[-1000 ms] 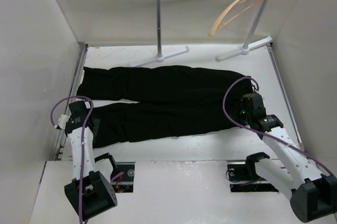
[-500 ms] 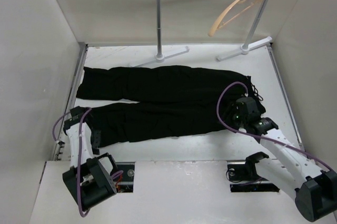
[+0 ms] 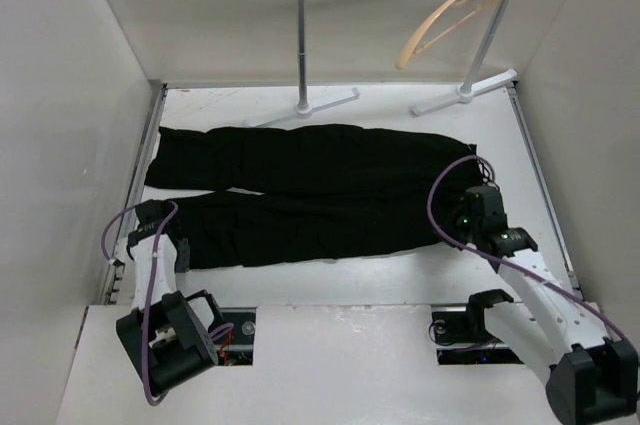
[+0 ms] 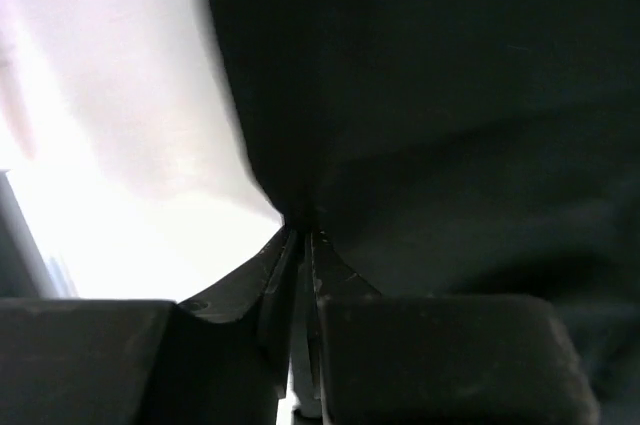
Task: Place the trousers on the hanger
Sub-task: Fold the trousers at the center of the board.
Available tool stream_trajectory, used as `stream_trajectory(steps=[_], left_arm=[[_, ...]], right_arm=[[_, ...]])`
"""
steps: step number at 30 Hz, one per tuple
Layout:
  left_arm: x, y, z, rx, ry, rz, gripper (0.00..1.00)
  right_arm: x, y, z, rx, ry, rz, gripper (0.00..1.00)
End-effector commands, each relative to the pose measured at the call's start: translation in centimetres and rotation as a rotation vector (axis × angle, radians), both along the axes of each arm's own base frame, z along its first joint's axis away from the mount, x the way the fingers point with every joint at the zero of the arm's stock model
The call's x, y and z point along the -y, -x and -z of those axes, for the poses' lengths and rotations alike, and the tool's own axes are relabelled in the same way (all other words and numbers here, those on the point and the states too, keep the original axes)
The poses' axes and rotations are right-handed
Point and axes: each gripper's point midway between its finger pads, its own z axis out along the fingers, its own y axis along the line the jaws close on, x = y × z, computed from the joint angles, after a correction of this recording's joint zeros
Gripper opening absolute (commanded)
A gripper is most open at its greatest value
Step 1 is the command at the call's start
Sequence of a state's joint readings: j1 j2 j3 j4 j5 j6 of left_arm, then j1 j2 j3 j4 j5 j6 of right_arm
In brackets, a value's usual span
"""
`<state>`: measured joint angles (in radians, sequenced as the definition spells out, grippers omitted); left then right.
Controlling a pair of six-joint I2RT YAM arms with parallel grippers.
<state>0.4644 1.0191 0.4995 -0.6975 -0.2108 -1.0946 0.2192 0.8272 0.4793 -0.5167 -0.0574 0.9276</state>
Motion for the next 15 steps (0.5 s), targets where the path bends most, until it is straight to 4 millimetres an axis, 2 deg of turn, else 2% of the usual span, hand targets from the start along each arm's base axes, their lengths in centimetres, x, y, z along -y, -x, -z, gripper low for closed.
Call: stream_trajectory(steps=[1, 3, 4, 7, 11, 15], left_arm=[[-1.7, -3.4, -2.5, 0.131, -0.118, 0.073, 0.05], [-1.6, -3.9, -3.0, 0.127, -0.134, 0.122, 0.04], [-1.5, -4.1, -3.5, 0.142, -0.144, 0.139, 0.03], [-1.0, -4.5, -4.4, 0.171, -0.173, 0.188, 0.03], [0.3, -4.9, -4.2, 0.195, -0.167, 0.229, 0.03], [0.7, -4.6, -3.7, 0.205, -0.158, 0.235, 0.03]], right_arm=[[4.4, -0.9, -1.0, 0.020, 0.042, 0.223, 0.15], [6.8, -1.0, -0.4, -0.013, 0.064, 0.323, 0.13], [8.1, -1.0, 0.1, -0.030, 0.078, 0.379, 0.17], [11.3, -0.3, 2.2, -0.115, 0.128, 0.511, 0.35], [13.4, 0.2, 2.9, -0.178, 0.178, 0.585, 0.46], [14.7, -1.4, 2.8, -0.184, 0.204, 0.606, 0.51]])
